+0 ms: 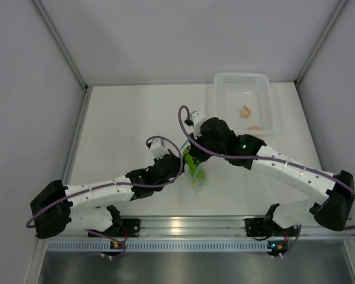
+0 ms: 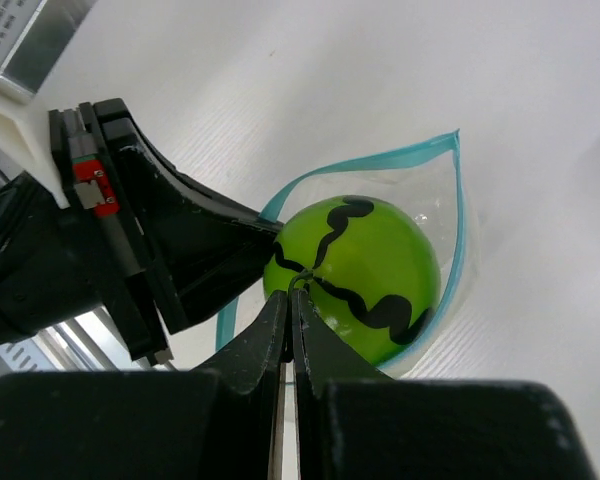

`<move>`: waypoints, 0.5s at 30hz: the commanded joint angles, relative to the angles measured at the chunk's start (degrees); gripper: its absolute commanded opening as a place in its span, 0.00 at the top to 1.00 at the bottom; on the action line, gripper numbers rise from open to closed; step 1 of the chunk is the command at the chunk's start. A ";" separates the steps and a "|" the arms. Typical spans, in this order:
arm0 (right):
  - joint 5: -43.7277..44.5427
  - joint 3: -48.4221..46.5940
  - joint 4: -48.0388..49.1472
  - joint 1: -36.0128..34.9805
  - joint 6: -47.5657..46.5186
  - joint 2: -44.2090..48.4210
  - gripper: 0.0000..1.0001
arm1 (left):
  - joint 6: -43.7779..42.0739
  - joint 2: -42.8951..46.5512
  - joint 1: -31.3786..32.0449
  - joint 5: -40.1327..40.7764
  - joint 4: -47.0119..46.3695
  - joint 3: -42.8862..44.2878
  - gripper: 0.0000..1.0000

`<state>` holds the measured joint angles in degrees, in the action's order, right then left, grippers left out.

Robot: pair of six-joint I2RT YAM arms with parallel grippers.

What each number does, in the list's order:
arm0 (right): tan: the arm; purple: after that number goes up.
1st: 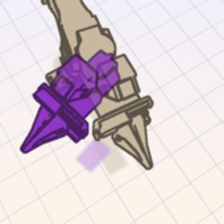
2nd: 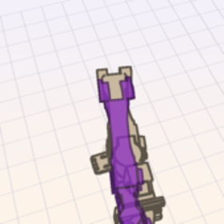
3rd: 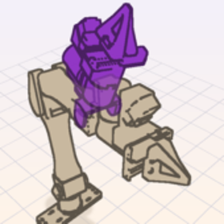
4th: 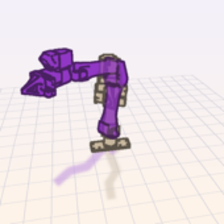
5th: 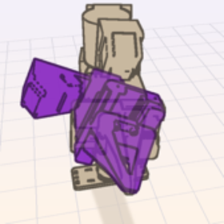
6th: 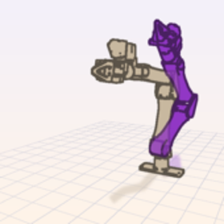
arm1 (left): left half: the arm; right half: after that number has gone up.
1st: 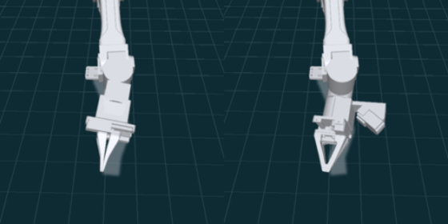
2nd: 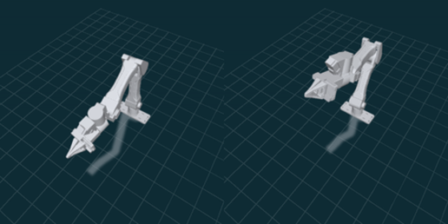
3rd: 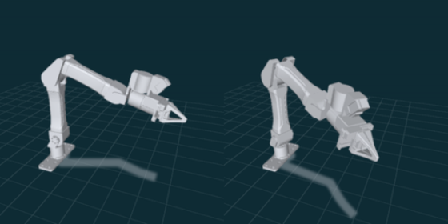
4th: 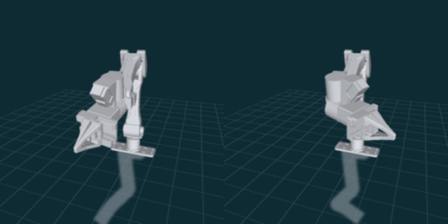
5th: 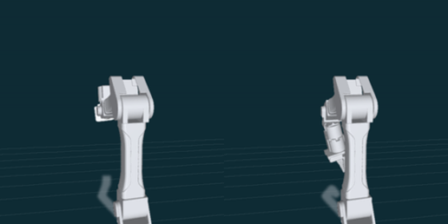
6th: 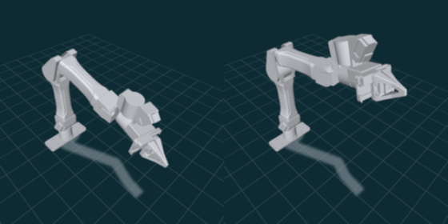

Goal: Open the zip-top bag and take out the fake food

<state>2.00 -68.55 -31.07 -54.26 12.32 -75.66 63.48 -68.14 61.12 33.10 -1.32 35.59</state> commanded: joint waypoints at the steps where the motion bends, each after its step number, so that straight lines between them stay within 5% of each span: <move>1: -1.65 -0.53 3.82 -1.02 0.78 3.05 1.00 | 1.29 -0.33 0.22 2.76 1.15 2.02 1.00; 15: -3.67 0.00 9.54 1.35 3.06 10.53 1.00 | 2.96 -1.47 0.14 3.11 1.15 1.58 1.00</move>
<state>-1.32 -67.88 -26.59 -53.74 14.13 -67.33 65.93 -69.45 61.12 34.41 0.25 35.62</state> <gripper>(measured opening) 0.014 0.022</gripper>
